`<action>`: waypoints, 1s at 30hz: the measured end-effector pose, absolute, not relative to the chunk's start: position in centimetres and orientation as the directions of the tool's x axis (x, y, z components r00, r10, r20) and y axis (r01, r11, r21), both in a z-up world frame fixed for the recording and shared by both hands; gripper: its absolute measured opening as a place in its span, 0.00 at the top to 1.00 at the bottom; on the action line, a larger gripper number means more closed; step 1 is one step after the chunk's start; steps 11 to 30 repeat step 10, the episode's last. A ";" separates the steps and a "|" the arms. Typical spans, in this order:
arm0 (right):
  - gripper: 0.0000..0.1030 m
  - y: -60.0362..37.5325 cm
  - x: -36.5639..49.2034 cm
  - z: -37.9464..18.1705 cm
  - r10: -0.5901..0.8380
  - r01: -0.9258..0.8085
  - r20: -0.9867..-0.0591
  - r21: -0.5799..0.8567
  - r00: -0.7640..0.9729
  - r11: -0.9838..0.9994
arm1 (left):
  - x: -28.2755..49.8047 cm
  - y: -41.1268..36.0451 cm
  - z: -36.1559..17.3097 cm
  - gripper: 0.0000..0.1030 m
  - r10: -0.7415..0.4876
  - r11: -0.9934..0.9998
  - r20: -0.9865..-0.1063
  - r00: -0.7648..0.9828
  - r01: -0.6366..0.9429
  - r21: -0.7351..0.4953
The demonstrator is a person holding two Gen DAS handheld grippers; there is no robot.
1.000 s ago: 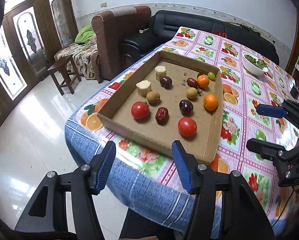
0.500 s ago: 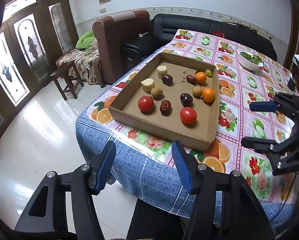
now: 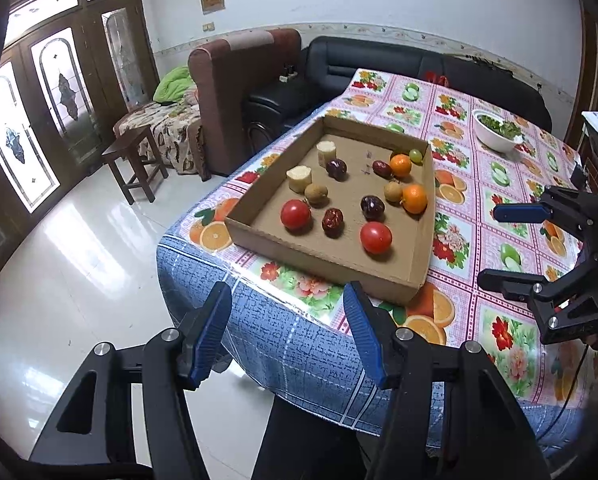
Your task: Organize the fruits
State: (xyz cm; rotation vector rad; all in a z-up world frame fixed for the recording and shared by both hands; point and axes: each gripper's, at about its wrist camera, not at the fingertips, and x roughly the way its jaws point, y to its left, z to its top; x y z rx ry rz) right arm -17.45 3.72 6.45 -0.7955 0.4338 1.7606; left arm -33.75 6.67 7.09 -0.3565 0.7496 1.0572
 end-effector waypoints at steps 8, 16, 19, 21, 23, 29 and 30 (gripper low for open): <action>0.25 4.2 -18.3 6.3 0.682 -0.931 -0.710 -0.104 -0.177 -0.349 | -34.6 7.0 7.2 0.44 0.661 0.449 -0.700 0.270 -0.890 0.081; 0.25 4.5 -18.5 6.1 0.678 -0.932 -0.714 -0.106 -0.172 -0.348 | -34.7 7.2 7.1 0.44 0.652 0.449 -0.709 0.269 -0.890 0.075; 0.25 4.5 -18.5 6.1 0.678 -0.932 -0.714 -0.106 -0.172 -0.348 | -34.7 7.2 7.1 0.44 0.652 0.449 -0.709 0.269 -0.890 0.075; 0.25 4.5 -18.5 6.1 0.678 -0.932 -0.714 -0.106 -0.172 -0.348 | -34.7 7.2 7.1 0.44 0.652 0.449 -0.709 0.269 -0.890 0.075; 0.25 4.5 -18.5 6.1 0.678 -0.932 -0.714 -0.106 -0.172 -0.348 | -34.7 7.2 7.1 0.44 0.652 0.449 -0.709 0.269 -0.890 0.075; 0.25 4.5 -18.5 6.1 0.678 -0.932 -0.714 -0.106 -0.172 -0.348 | -34.7 7.2 7.1 0.44 0.652 0.449 -0.709 0.269 -0.890 0.075; 0.25 4.5 -18.5 6.1 0.678 -0.932 -0.714 -0.106 -0.172 -0.348 | -34.7 7.2 7.1 0.44 0.652 0.449 -0.709 0.269 -0.890 0.075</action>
